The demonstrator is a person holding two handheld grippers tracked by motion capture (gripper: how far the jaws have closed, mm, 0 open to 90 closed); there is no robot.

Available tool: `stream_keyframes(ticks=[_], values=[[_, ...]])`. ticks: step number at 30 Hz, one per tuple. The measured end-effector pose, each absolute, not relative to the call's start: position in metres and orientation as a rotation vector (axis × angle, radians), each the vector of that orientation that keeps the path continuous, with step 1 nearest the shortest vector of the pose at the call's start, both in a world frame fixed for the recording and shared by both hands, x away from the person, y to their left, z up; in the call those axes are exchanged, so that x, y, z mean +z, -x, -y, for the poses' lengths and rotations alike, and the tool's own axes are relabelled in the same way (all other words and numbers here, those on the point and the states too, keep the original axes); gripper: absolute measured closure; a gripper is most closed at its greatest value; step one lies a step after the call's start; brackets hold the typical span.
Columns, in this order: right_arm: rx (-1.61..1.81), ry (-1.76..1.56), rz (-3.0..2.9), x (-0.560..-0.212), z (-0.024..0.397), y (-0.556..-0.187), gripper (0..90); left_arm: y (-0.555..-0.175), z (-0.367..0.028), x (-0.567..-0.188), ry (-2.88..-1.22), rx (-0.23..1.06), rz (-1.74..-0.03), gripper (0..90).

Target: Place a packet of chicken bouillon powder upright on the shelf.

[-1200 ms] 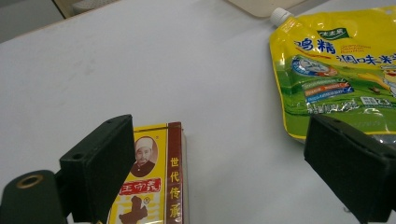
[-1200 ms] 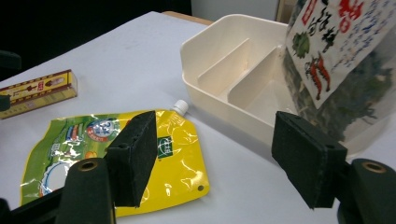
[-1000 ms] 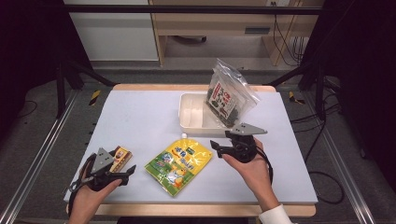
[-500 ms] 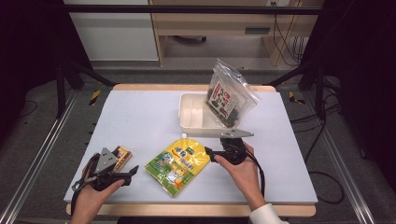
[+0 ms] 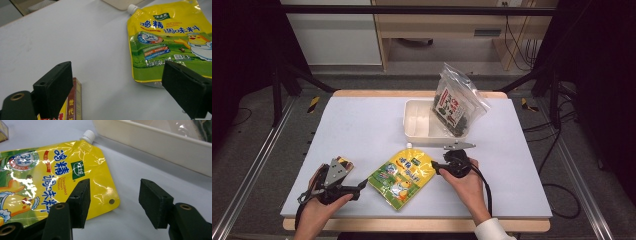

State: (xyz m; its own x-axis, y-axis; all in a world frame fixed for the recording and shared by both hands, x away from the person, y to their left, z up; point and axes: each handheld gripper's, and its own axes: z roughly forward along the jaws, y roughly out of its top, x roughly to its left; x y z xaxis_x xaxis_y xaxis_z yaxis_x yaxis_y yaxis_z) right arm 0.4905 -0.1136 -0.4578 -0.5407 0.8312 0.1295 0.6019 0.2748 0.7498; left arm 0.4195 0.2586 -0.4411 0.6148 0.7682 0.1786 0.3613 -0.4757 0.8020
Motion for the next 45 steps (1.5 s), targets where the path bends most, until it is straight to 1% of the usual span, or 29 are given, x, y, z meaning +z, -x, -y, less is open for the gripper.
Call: stream_keyframes(ticks=[3, 12, 20, 23, 38, 45], values=[[1.12, -1.321, -2.282, -0.461, 0.112, -0.493, 45.0, -0.42, -0.259, -0.441, -2.084, 0.691, -0.887, 9.5], [1.101, -1.319, -2.355, -0.471, 0.107, -0.501, 46.3, -0.42, -0.258, -0.441, -2.081, 0.68, -0.887, 9.6], [1.078, -1.317, -2.392, -0.476, 0.1, -0.502, 46.3, -0.419, -0.256, -0.44, -2.088, 0.684, -0.878, 9.6], [1.09, -1.321, -2.392, -0.476, 0.099, -0.502, 47.7, -0.42, -0.254, -0.441, -2.087, 0.676, -0.877, 9.6], [1.211, -1.286, -2.322, -0.455, 0.09, -0.49, 50.6, -0.42, -0.253, -0.441, -2.1, 0.682, -0.874, 9.6], [1.215, -1.263, -2.334, -0.452, 0.083, -0.485, 56.5, -0.42, -0.254, -0.441, -2.102, 0.682, -0.874, 9.7]])
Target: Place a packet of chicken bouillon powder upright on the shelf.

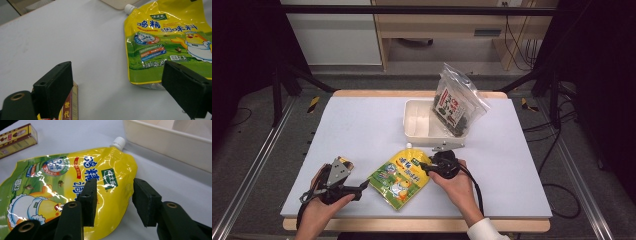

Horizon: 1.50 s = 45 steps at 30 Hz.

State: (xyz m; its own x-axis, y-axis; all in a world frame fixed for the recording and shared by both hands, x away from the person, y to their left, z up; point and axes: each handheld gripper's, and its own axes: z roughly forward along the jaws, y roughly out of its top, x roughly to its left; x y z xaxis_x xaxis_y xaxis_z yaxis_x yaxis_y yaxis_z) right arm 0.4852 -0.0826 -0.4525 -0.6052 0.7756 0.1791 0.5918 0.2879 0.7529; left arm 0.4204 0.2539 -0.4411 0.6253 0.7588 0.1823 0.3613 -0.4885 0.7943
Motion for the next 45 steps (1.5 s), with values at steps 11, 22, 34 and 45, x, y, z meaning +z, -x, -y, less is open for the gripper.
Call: stream_keyframes(ticks=[11, 22, 34, 45], values=[[1.1, -1.28, -2.335, -0.46, 0.081, -0.489, 87.5, -0.42, -0.254, -0.441, -2.093, 0.683, -0.878, 9.8], [1.197, -1.169, -2.343, -0.429, 0.089, -0.487, 90.0, -0.42, -0.259, -0.435, -2.019, 0.634, -0.908, 11.5], [1.218, -0.954, -2.443, -0.375, 0.096, -0.511, 90.0, -0.448, -0.241, -0.384, -2.18, 0.586, -0.746, 11.6], [1.211, -0.708, -2.488, -0.335, 0.077, -0.513, 90.0, -0.484, -0.224, -0.342, -2.286, 0.578, -0.632, 12.4]])
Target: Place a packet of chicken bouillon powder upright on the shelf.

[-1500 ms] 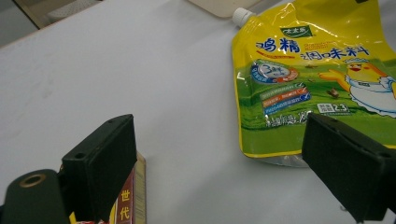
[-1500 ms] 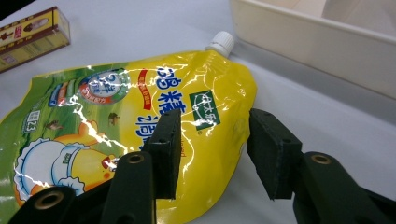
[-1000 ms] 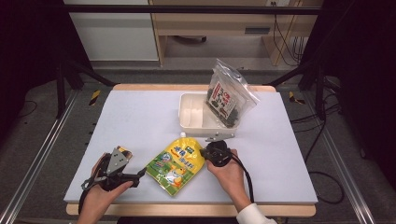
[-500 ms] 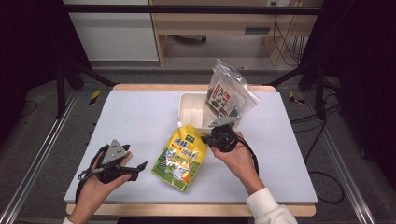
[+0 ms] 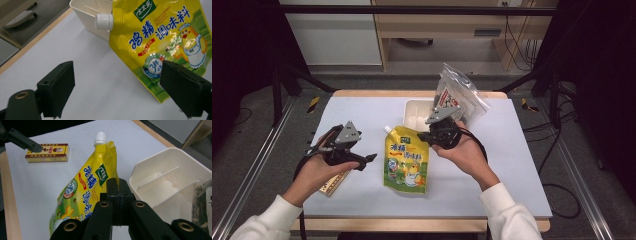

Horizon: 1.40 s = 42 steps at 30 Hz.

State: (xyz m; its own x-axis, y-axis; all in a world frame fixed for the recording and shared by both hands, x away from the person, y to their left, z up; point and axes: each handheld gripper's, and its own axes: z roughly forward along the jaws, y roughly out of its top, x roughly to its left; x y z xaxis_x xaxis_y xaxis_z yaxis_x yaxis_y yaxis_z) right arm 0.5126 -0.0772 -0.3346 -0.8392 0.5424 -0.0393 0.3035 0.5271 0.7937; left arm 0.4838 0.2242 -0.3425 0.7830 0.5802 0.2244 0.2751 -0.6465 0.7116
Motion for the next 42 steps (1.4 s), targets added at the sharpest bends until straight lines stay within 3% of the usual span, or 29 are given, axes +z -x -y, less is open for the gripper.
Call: stream_keyframes(ticks=[3, 24, 29, 34, 42], values=[[1.189, -0.669, -2.483, -0.327, 0.075, -0.512, 90.0, -0.489, -0.222, -0.333, -2.309, 0.567, -0.597, 21.3], [1.194, -0.446, -2.502, -0.3, 0.055, -0.494, 90.0, -0.509, -0.2, -0.32, -2.431, 0.491, -0.449, 25.1], [1.191, -0.44, -2.504, -0.299, 0.054, -0.493, 90.0, -0.515, -0.198, -0.325, -2.467, 0.443, -0.434, 33.9], [1.177, -0.44, -2.512, -0.298, 0.055, -0.492, 90.0, -0.519, -0.197, -0.326, -2.475, 0.39, -0.412, 50.5], [1.17, -0.454, -2.503, -0.3, 0.062, -0.49, 90.0, -0.518, -0.193, -0.316, -2.518, 0.356, -0.41, 62.2]])
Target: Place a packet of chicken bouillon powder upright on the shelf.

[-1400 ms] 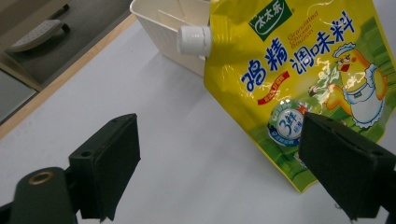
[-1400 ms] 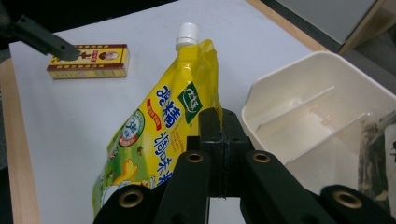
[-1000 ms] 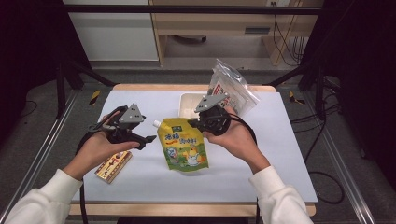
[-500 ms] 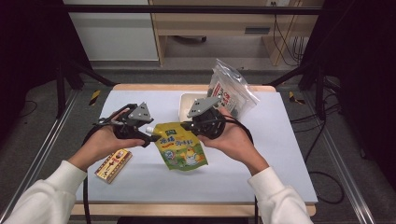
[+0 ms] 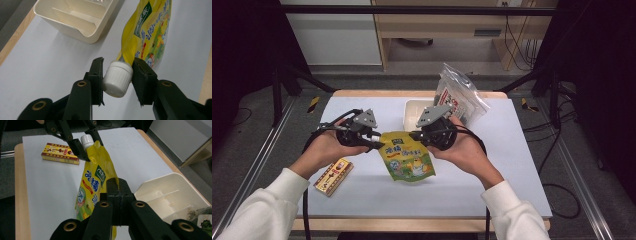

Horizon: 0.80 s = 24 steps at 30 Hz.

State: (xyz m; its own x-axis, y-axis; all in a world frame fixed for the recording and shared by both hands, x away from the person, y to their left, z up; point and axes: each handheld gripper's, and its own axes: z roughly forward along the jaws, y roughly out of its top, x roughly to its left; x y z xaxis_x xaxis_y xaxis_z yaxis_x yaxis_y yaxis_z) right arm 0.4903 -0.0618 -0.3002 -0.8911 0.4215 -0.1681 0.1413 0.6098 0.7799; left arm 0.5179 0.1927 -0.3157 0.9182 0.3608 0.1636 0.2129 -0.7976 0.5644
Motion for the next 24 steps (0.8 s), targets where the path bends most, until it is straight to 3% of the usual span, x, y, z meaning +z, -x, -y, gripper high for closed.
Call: stream_keyframes(ticks=[8, 16, 24], values=[[1.157, -0.458, -2.497, -0.301, 0.068, -0.483, 90.0, -0.517, -0.185, -0.304, -2.56, 0.439, -0.344, 64.8], [1.097, -0.483, -2.515, -0.308, 0.079, -0.477, 89.7, -0.514, -0.17, -0.305, -2.556, 0.431, -0.295, 66.6], [1.028, -0.483, -2.56, -0.311, 0.087, -0.481, 80.4, -0.511, -0.154, -0.304, -2.544, 0.429, -0.257, 68.3]])
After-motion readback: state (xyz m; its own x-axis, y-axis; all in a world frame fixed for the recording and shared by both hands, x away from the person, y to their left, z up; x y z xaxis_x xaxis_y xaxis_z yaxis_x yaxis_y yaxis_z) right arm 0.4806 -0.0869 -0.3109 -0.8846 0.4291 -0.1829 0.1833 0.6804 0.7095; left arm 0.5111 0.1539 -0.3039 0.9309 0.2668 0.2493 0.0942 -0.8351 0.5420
